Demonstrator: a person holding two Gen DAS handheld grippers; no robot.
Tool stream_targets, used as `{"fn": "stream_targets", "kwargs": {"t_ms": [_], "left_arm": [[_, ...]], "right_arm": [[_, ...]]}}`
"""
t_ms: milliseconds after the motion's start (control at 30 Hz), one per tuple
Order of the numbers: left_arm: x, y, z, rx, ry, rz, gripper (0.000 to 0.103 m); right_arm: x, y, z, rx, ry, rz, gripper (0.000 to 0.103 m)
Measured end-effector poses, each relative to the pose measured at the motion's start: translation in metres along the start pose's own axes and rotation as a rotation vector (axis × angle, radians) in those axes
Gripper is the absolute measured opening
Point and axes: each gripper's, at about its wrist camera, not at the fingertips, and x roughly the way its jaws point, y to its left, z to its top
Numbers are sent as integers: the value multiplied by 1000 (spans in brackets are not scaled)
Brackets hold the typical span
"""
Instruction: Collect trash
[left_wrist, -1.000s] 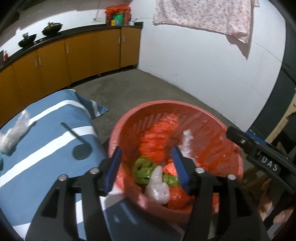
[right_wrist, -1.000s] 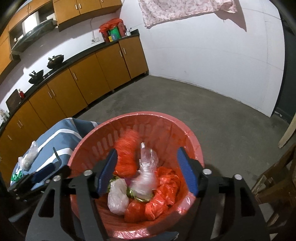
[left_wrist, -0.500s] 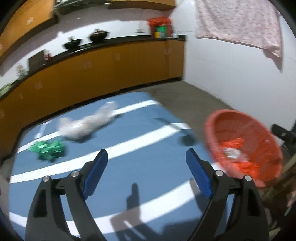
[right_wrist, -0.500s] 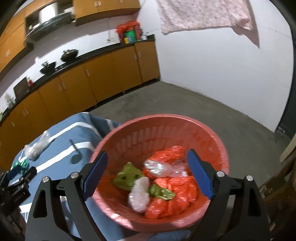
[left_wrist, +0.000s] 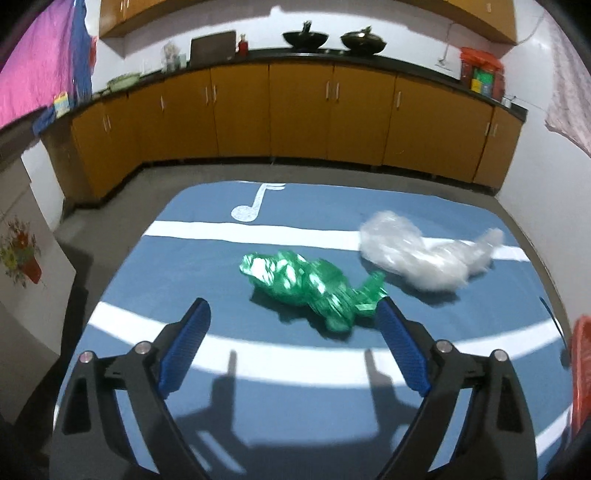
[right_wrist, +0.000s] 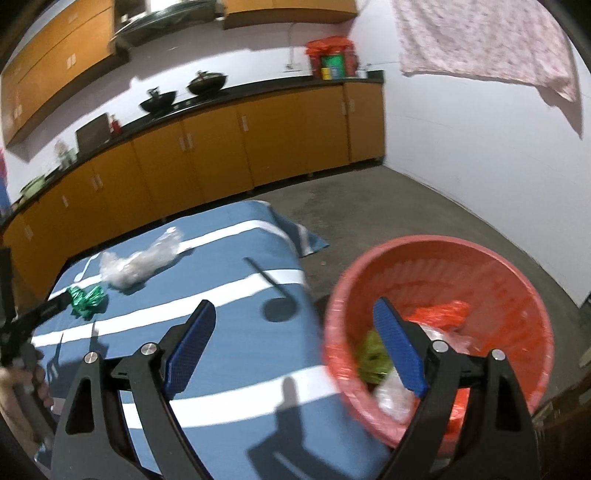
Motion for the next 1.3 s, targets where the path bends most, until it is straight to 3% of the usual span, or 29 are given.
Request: {"fn": "stream_targets", "kwargs": {"t_ms": [200, 300, 433, 533, 900, 1100, 1300], "left_arm": [[32, -10, 14, 18, 52, -32, 78], [47, -16, 15, 36, 87, -43, 65], [53, -17, 15, 60, 90, -79, 38], [53, -12, 16, 83, 77, -93, 32], [31, 54, 5, 97, 24, -28, 30], [11, 90, 2, 74, -1, 19, 30], [8, 103, 3, 35, 7, 20, 30]], "right_arm": [[15, 29, 3, -48, 8, 19, 87], [23, 41, 3, -64, 17, 27, 87], [32, 59, 2, -88, 27, 42, 87], [36, 73, 1, -111, 30, 60, 87], [74, 159, 13, -224, 40, 196, 86], [109, 213, 22, -408, 38, 248, 86], [136, 229, 28, -449, 79, 268, 86]]}}
